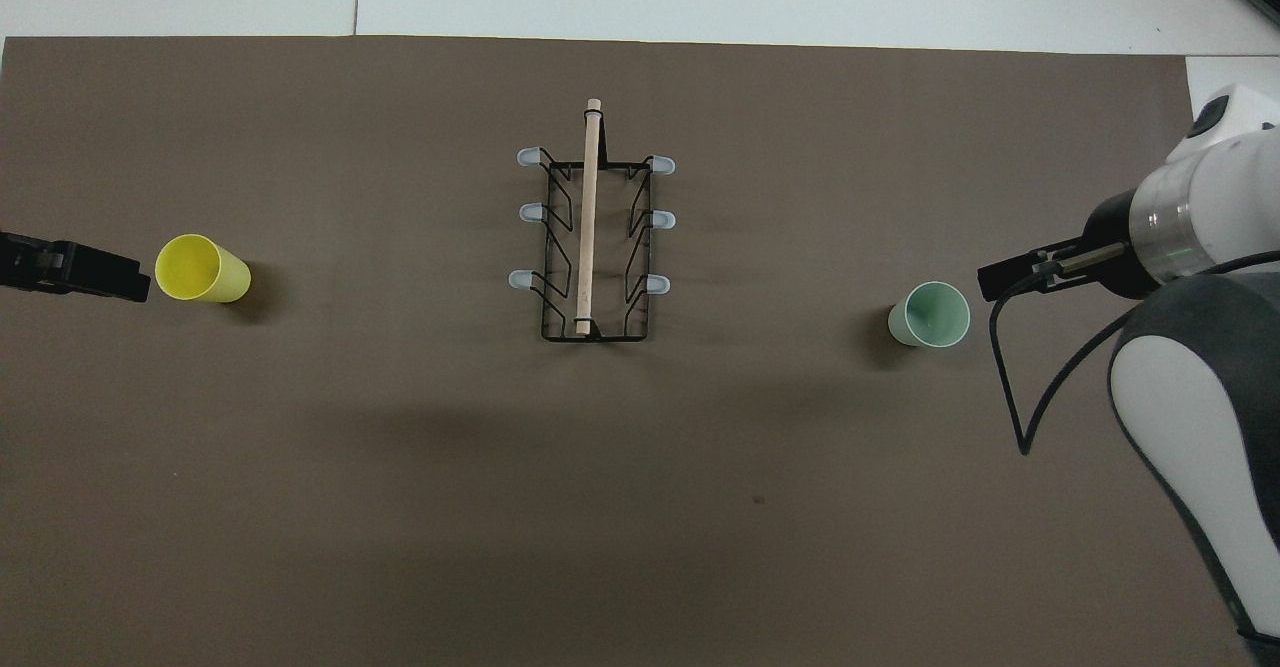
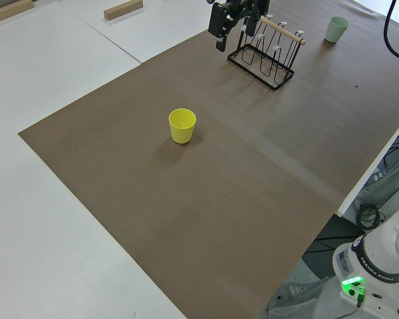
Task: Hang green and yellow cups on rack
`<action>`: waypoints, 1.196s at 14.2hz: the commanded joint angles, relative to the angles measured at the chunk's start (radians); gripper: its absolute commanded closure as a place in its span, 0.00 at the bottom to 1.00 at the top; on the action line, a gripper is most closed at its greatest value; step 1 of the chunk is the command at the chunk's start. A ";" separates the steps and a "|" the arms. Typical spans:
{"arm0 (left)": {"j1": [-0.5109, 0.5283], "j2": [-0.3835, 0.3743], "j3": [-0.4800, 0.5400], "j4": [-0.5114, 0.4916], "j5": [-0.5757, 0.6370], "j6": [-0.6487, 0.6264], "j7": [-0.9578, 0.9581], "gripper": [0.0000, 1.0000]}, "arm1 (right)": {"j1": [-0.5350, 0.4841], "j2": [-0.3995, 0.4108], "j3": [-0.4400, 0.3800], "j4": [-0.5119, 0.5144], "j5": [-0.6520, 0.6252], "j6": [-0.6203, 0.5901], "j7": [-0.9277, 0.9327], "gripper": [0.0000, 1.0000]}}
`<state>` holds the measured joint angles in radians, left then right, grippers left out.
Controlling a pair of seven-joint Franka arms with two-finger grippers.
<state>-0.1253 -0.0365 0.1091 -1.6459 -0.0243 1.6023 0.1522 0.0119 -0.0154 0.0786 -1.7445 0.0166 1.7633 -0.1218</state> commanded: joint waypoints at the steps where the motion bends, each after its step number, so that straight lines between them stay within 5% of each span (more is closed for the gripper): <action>1: -0.005 -0.006 0.006 -0.002 -0.006 0.008 0.010 0.00 | -0.015 0.009 0.015 0.019 0.005 -0.011 0.013 0.00; 11: -0.005 -0.011 0.015 -0.014 -0.009 -0.002 -0.049 0.00 | -0.012 0.009 0.015 0.019 0.005 -0.015 0.013 0.00; 17: -0.013 0.088 0.092 0.056 -0.109 -0.013 -0.178 0.00 | -0.012 0.009 0.015 0.017 0.005 -0.015 0.013 0.00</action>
<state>-0.1254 -0.0091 0.1577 -1.6461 -0.0906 1.5999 0.0267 0.0099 -0.0154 0.0830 -1.7437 0.0166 1.7633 -0.1218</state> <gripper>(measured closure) 0.000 0.000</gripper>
